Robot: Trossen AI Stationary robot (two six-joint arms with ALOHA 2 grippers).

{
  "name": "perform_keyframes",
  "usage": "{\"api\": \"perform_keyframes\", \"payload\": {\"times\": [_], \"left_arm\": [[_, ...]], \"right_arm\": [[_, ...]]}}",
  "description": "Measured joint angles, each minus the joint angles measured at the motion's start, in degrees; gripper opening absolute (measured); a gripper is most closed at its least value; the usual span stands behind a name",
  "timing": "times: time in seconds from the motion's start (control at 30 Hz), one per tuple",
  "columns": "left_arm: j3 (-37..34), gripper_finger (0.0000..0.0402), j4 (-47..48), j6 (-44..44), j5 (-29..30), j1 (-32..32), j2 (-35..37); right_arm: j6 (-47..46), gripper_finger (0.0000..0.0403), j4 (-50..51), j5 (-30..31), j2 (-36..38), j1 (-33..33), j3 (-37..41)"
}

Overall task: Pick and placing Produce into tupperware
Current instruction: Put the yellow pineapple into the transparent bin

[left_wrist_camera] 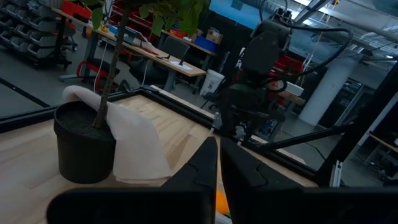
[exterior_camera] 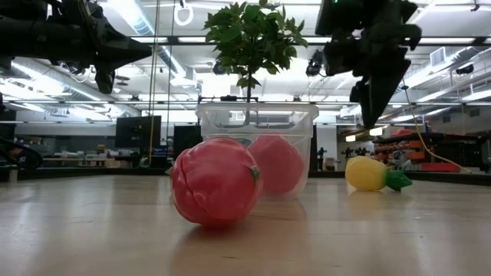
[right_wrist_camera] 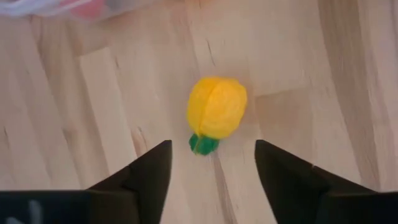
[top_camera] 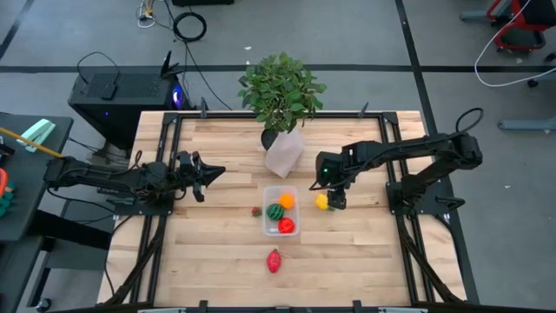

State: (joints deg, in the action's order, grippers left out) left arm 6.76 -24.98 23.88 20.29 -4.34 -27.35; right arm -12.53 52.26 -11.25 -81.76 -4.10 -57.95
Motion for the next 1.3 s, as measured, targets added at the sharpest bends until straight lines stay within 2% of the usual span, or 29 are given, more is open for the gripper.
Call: {"api": "perform_keyframes", "payload": {"times": [0.23, 0.4, 0.67, 0.93, 1.13, 1.3], "left_arm": [[0.00, 0.0034, 0.01, 0.00, 0.00, -0.02, 0.00], [0.00, 0.0030, 0.01, 0.00, 0.00, -0.01, 0.00], [0.00, 0.0024, 0.01, 0.00, -0.02, -0.01, 0.00], [0.00, 0.0036, 0.05, 0.00, 0.00, -0.01, 0.00], [0.00, 0.0029, 0.12, -0.02, -0.01, -0.02, 0.00], [0.00, 0.0023, 0.14, 0.00, 0.00, 0.00, 0.00]], "right_arm": [[0.08, 0.0314, -2.55, 2.15, -4.07, 0.00, 0.02], [-1.49, 0.0343, -3.20, 5.53, -7.34, 0.12, 0.02], [-4.46, 0.0343, -5.32, 5.30, -10.91, 0.15, 0.02], [-7.99, 0.0343, -6.70, 3.53, -11.44, 0.43, 0.02], [-11.38, 0.0343, -7.88, 3.50, -12.14, 2.62, 0.56], [-14.49, 0.0342, -10.22, 6.34, -12.62, 4.68, 3.36]]}}
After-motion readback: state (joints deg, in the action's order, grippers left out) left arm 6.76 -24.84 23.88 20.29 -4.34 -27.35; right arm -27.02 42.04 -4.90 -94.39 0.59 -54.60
